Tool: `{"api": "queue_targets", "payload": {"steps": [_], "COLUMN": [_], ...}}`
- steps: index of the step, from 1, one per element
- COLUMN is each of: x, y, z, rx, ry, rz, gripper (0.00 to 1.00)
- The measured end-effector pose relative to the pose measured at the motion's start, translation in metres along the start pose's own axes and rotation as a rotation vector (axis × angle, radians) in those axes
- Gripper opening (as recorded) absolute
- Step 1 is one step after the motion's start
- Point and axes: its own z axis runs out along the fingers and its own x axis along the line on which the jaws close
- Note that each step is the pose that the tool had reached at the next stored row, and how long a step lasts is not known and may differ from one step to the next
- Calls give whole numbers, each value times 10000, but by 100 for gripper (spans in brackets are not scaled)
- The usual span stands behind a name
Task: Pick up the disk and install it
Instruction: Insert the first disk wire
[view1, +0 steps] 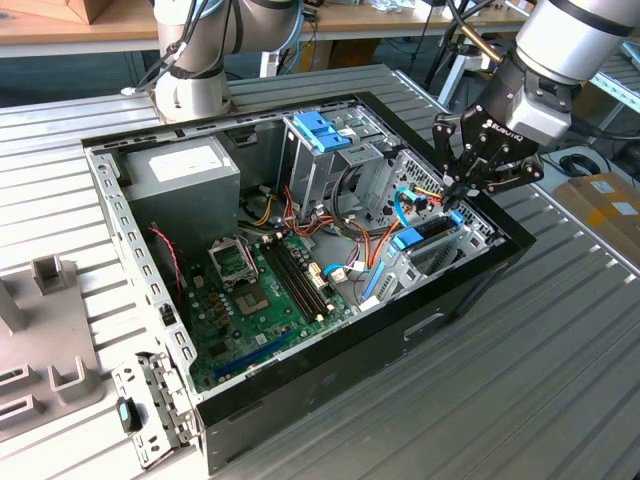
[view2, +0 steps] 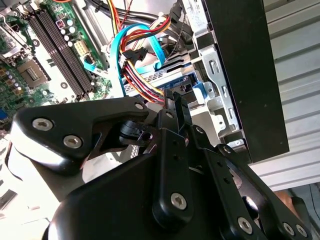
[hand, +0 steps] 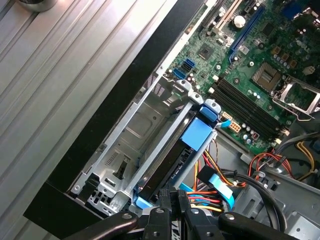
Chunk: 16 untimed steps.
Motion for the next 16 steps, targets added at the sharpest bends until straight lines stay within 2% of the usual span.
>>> {"api": "queue_targets", "payload": {"steps": [16], "x": [0], "y": [0], "z": [1], "rx": [14], "ry": [5], "rz": [291], "gripper": [17]}}
